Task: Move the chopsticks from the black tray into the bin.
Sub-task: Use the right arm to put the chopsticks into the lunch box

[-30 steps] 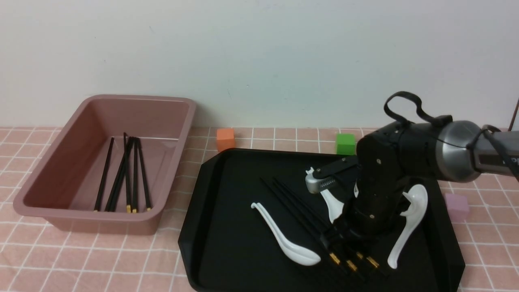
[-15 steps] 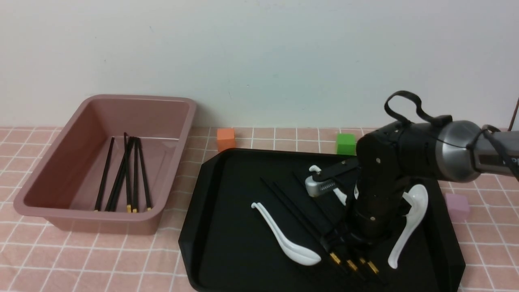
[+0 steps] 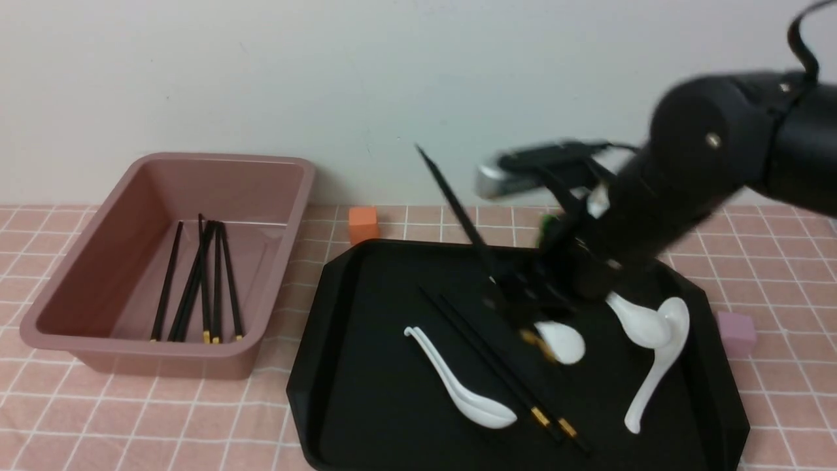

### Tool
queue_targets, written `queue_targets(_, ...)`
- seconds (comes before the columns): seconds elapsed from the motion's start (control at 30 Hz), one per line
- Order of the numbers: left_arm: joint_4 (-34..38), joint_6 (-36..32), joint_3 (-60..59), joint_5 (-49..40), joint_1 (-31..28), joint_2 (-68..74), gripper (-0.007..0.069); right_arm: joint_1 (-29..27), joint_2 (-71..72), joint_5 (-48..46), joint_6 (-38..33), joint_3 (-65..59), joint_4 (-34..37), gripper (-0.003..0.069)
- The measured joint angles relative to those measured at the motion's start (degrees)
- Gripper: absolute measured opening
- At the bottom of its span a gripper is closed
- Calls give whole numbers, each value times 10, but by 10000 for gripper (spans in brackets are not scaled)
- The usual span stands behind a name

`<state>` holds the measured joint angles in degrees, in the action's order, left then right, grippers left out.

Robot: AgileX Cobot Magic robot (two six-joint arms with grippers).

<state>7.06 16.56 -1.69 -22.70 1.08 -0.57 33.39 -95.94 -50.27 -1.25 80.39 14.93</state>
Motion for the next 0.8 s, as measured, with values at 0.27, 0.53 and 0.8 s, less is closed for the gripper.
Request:
queue_targets(0.27,0,0,0,0,0,0,239,110,-173,44,-13,289,24,142)
queue_targets(0.53,0,0,0,0,0,0,239,122,-386,76,-13,545,44,142)
queue_targets(0.8,0,0,0,0,0,0,239,121,-498,117,-13,652,26,278)
